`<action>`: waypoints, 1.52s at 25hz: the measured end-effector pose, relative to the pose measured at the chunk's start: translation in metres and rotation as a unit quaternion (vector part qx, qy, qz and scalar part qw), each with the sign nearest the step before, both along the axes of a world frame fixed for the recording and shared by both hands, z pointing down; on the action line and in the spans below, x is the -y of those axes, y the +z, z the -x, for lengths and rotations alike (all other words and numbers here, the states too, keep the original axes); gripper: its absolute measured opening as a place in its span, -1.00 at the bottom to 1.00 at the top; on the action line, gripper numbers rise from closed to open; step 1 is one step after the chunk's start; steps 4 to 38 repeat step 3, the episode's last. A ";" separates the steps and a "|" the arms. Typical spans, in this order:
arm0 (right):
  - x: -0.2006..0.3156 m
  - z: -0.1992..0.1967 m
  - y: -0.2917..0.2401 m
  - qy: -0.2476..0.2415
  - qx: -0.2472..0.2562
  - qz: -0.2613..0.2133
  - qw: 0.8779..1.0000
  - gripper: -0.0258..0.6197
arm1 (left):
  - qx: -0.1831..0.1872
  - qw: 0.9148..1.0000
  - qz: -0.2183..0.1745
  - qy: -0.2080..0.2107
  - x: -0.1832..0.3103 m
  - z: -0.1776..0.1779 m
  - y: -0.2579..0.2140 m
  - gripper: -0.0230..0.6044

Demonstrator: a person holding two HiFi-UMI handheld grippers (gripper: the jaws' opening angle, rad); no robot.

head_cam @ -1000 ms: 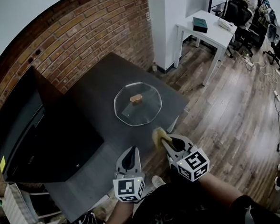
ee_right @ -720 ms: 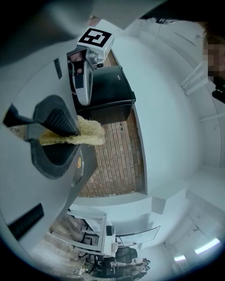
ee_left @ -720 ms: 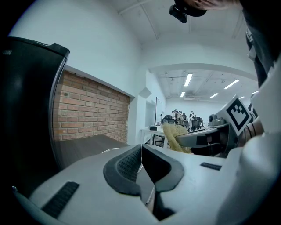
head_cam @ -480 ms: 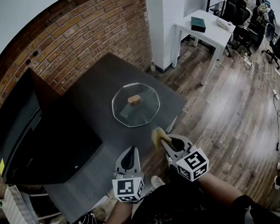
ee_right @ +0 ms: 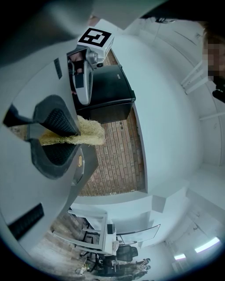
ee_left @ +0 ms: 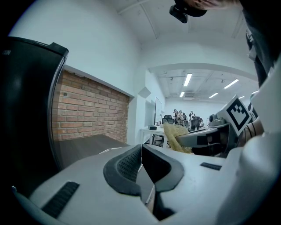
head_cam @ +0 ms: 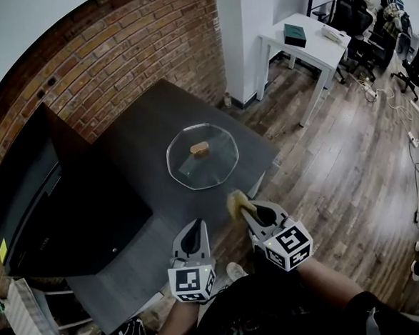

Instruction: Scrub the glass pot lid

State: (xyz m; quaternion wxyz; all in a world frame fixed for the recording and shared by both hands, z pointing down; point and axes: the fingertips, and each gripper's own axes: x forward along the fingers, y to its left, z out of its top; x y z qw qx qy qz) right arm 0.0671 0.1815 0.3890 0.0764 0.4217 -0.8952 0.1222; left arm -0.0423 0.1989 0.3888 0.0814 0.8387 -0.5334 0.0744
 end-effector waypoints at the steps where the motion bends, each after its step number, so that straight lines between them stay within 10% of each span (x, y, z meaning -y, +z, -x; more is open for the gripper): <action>1: 0.000 0.000 0.000 0.000 0.000 0.000 1.000 -0.78 | 0.000 1.000 0.000 0.000 0.000 0.000 0.000 -0.82; 38: -0.001 -0.001 0.000 0.001 0.000 0.001 1.000 -0.78 | 0.000 1.000 0.000 -0.001 -0.001 0.000 0.000 -0.82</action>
